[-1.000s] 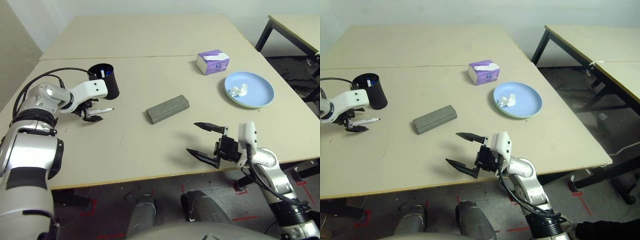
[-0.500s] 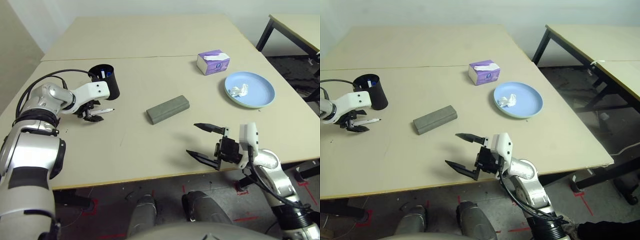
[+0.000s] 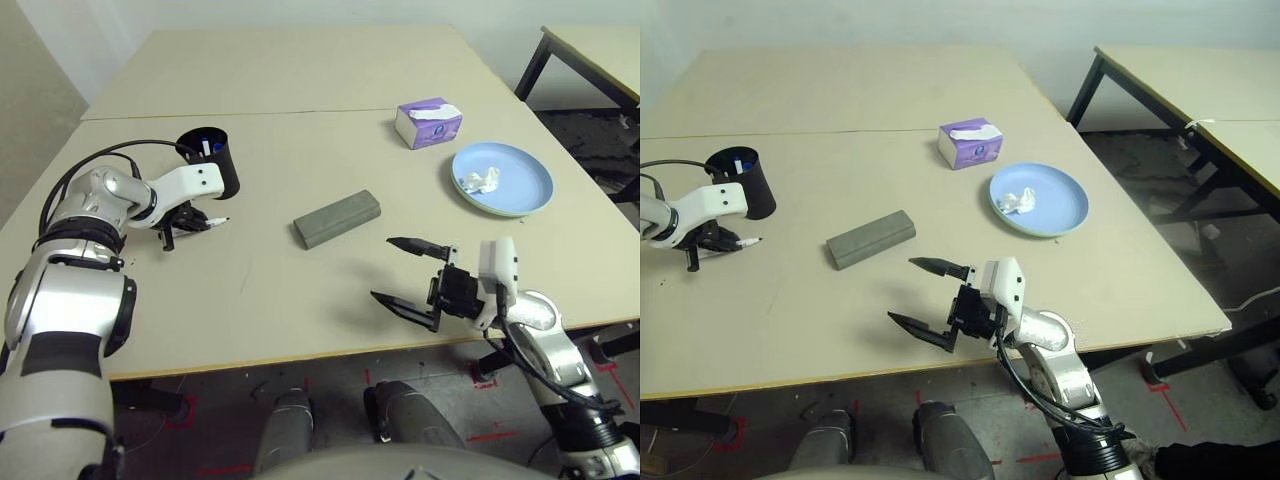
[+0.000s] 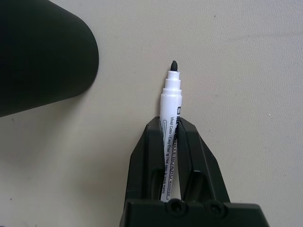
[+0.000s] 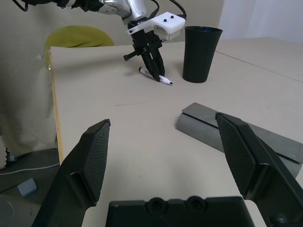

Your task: Organize and tidy the items on the table.

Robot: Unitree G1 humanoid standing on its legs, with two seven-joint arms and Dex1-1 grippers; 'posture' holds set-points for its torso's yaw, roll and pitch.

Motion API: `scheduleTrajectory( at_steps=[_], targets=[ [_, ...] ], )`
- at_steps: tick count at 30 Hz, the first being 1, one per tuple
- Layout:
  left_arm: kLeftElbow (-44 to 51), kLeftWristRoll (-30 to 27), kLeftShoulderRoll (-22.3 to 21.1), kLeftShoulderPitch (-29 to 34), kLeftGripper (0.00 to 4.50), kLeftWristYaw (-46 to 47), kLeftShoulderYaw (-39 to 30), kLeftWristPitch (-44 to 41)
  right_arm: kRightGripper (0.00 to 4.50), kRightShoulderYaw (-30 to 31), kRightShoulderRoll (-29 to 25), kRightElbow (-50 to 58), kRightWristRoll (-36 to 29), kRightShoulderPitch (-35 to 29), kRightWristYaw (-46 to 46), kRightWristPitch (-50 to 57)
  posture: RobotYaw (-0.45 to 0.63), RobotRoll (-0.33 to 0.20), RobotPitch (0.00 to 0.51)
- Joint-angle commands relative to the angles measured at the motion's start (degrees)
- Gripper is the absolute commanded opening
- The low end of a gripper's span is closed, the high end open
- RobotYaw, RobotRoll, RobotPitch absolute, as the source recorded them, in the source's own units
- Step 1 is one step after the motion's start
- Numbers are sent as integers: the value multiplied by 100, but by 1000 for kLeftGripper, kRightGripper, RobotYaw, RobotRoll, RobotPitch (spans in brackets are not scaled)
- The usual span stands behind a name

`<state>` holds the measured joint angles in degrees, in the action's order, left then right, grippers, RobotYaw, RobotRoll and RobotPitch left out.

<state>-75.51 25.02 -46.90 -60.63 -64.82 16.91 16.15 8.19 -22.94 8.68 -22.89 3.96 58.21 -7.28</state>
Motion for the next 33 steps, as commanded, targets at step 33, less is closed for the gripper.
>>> scheduleTrajectory(
  at_steps=[33],
  targets=[
    [4970, -5155, 180, 2773, 252, -425, -3820, -2364, 4500, -375, 440, -1497, 389, 150, -751, -893, -69, 0, 92]
  ],
)
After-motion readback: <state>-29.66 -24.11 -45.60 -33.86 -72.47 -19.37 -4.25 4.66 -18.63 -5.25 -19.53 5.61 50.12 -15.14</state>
